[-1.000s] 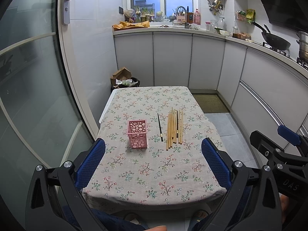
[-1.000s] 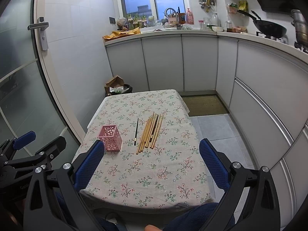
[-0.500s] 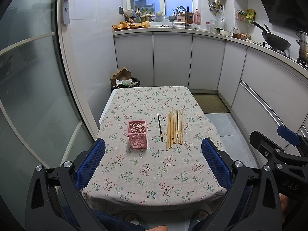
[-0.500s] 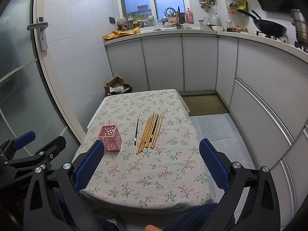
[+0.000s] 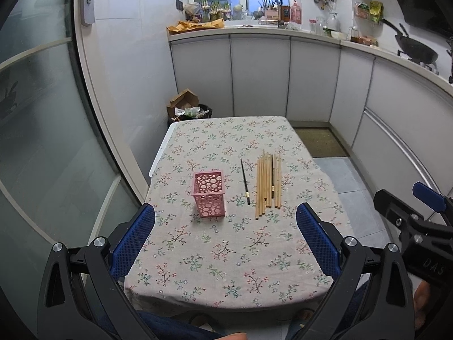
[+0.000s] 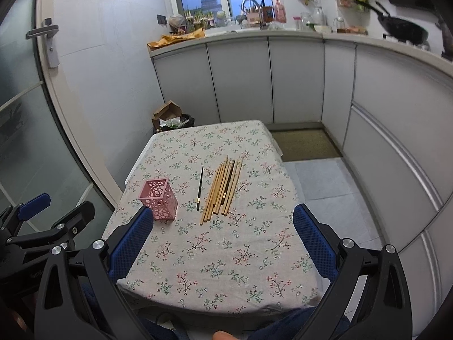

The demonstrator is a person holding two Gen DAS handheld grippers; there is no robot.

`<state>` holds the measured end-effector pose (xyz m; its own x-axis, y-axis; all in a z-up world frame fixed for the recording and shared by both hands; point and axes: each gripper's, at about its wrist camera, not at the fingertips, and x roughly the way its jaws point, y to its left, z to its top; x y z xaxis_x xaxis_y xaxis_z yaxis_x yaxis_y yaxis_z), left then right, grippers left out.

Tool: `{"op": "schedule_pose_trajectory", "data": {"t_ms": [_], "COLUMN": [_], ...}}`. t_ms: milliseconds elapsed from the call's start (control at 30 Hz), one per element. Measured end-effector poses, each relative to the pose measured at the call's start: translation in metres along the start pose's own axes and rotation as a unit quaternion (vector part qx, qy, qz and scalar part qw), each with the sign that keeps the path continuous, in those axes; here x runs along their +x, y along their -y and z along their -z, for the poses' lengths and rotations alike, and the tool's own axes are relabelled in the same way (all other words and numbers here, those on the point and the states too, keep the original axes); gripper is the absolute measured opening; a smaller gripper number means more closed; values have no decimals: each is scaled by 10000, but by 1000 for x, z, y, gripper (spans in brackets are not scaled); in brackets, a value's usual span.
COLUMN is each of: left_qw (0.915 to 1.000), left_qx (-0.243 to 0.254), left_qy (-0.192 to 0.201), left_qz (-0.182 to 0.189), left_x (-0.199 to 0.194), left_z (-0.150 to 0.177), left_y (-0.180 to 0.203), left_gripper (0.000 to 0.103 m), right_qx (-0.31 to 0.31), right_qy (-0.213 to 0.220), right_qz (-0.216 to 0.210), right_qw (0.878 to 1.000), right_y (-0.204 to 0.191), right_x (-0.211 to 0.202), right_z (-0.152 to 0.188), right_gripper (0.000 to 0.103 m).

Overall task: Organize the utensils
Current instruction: 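Grasp the thin black stick with the left tool while the right tool grasps a wooden chopstick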

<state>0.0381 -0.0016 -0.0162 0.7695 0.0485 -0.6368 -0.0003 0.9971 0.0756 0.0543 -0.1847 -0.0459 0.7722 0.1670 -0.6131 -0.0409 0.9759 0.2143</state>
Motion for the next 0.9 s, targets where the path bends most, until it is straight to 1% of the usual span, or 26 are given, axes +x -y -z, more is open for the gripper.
{"op": "schedule_pose_trajectory", "data": {"t_ms": [100,200,267,300,333,367,433,467,500,533,600,667,700,733,767,800,833,867,900], "left_qw": [9999,9996,9994,9991,9986,9982,9981,9979,9974,9958,9925,9919,9908,9892,9857,9810,9774,9739,9716], "left_qx": [-66,-88,-77,-66,-74,-96,-107,-86,-74,-83,-109,-7,56,33,-70,-224,-321,-373,-362], "left_qy": [-109,-254,-334,-411,-513,-575,-579,-611,-671,-791,-969,-977,-1053,-1156,-1357,-1584,-1735,-1883,-2008], "left_qz": [-102,-85,-42,-7,57,133,163,178,244,461,731,815,850,903,1000,1099,1168,1214,1199], "left_x": [24,54,75,90,102,114,136,147,157,173,197,219,235,246,263,280,292,306,319], "left_z": [-9,-23,-32,-40,-46,-51,-63,-68,-73,-81,-92,-103,-108,-109,-109,-108,-106,-103,-100], "left_y": [-6,-8,-7,-7,-7,-6,-5,-3,0,3,9,19,24,28,30,32,35,40,44], "left_gripper": [96,96,96,96,96,96,96,96,96,96,95,91,86,76,71,59,53,52,47], "right_qx": [83,294,472,683,842,1135,1492,1615,1732,1778,1822,1908,1931,1944,1950,1964,1972,1965,1965], "right_qy": [-201,-482,-584,-724,-827,-997,-1204,-1267,-1351,-1397,-1479,-1539,-1609,-1754,-1842,-1927,-1980,-1983,-1988], "right_qz": [23,-8,-68,-151,-256,-455,-535,-496,-408,-365,-334,-341,-331,-333,-358,-399,-410,-368,-314], "right_qw": [9998,9984,9972,9949,9927,9875,9800,9775,9747,9734,9715,9689,9673,9645,9627,9606,9593,9595,9596], "right_y": [6,17,27,37,43,54,67,74,81,84,92,100,101,104,105,107,109,113,115], "right_x": [32,77,100,122,135,157,187,202,221,233,261,283,290,300,306,314,322,328,332], "right_z": [-13,-37,-50,-61,-67,-76,-87,-93,-99,-103,-106,-98,-94,-90,-87,-86,-85,-85,-85], "right_gripper": [96,96,96,96,96,96,96,96,96,96,96,94,91,89,81,75,72,66,60]}}
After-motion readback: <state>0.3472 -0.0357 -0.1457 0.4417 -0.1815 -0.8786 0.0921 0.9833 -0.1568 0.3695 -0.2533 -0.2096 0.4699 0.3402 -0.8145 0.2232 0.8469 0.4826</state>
